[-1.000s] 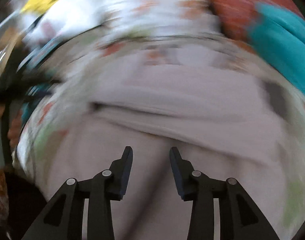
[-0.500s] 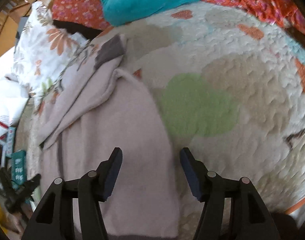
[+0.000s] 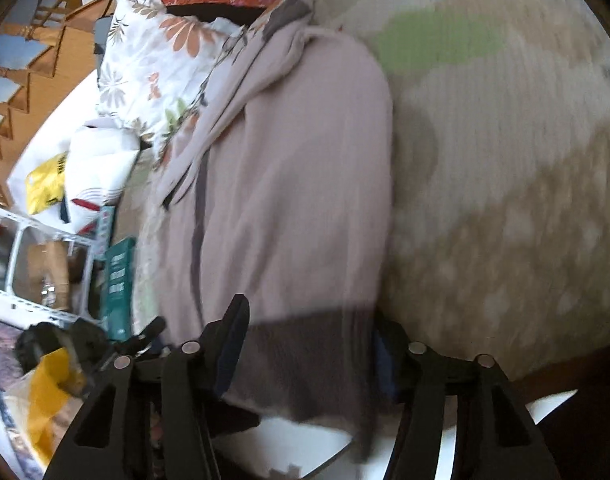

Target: Fold small clothes

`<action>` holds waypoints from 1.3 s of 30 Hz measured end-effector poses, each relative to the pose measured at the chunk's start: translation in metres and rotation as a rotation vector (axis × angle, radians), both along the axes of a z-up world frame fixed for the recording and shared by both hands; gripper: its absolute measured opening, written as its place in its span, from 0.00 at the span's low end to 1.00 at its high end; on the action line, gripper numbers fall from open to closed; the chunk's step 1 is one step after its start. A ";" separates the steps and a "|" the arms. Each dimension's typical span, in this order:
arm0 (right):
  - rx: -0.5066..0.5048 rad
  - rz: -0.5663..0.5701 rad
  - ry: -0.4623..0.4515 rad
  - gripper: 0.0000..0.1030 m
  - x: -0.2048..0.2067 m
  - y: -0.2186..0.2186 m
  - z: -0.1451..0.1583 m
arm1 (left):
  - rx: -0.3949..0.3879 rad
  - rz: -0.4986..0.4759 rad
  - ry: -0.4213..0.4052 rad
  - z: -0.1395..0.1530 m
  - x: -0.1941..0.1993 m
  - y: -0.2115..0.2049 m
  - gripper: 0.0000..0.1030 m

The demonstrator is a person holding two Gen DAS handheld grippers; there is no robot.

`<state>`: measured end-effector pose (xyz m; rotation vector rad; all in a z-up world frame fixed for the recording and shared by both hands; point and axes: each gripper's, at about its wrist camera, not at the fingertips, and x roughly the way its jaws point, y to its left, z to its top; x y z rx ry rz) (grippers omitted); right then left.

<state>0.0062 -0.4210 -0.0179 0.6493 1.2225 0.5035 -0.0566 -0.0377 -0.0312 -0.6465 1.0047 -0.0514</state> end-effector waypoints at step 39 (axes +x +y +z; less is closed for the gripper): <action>-0.017 0.129 -0.238 0.08 0.064 0.032 0.118 | 0.077 0.172 -0.026 0.110 0.065 0.061 0.08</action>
